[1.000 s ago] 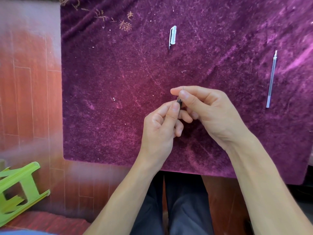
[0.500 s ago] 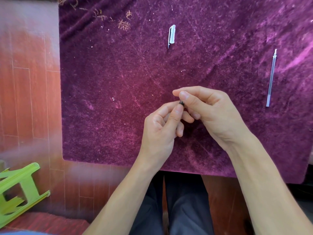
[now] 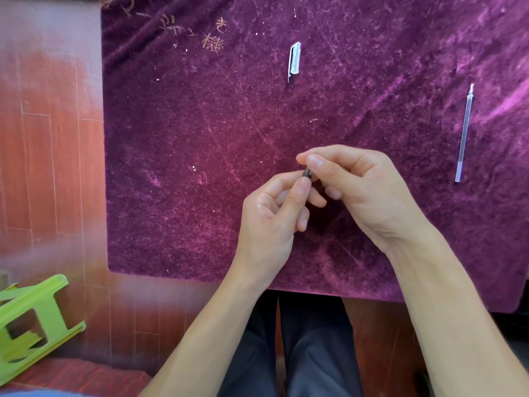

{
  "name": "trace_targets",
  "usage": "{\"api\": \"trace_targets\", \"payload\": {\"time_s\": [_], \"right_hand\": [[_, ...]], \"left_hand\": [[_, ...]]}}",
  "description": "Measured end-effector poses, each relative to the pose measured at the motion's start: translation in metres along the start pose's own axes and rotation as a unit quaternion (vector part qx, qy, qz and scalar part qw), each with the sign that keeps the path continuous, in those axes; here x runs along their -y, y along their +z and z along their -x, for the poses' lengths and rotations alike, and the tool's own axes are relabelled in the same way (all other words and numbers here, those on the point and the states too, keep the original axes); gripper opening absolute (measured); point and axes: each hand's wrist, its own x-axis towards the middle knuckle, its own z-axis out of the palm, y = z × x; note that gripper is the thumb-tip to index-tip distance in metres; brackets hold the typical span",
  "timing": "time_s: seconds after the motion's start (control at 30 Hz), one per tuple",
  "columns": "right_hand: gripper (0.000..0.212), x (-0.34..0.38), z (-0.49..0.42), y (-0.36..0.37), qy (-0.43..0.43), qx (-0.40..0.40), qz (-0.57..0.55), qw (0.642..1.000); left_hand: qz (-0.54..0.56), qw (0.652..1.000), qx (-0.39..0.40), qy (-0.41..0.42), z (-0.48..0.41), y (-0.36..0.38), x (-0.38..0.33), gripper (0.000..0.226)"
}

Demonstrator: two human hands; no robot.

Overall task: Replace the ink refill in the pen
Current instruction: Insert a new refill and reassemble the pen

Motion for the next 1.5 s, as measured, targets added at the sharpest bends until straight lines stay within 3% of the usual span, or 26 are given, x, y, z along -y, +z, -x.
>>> {"api": "trace_targets", "payload": {"time_s": [0.13, 0.37, 0.57, 0.73, 0.9, 1.1, 1.37, 1.5], "right_hand": [[0.008, -0.003, -0.004, 0.0, -0.004, 0.001, 0.015, 1.0], [0.013, 0.0, -0.008, 0.009, -0.013, -0.027, 0.046, 0.998], [0.012, 0.014, -0.023, 0.007, -0.022, -0.052, 0.103, 0.993], [0.024, 0.037, -0.072, 0.003, -0.08, -0.177, 0.261, 0.946], [0.025, 0.056, -0.117, 0.019, -0.107, -0.211, 0.338, 0.911], [0.038, 0.064, -0.133, 0.028, -0.091, -0.218, 0.383, 0.893], [0.025, 0.068, -0.137, 0.027, -0.064, -0.206, 0.39, 0.895], [0.016, 0.071, -0.127, 0.019, -0.053, -0.191, 0.307, 0.931]], "left_hand": [[0.005, 1.0, -0.017, 0.01, 0.002, -0.001, 0.001, 0.019], [-0.002, 0.999, -0.039, 0.037, 0.001, 0.001, 0.001, 0.012], [0.054, 0.998, -0.038, -0.009, -0.007, -0.002, -0.001, 0.017], [0.083, 0.995, -0.03, -0.041, -0.012, -0.005, -0.006, 0.017], [0.084, 0.995, -0.031, -0.049, -0.014, -0.01, -0.008, 0.021], [0.091, 0.994, -0.041, -0.054, -0.014, -0.017, -0.011, 0.022], [0.101, 0.993, -0.029, -0.048, -0.013, -0.024, -0.011, 0.023], [0.095, 0.994, -0.002, -0.055, -0.011, -0.025, -0.013, 0.026]]}}
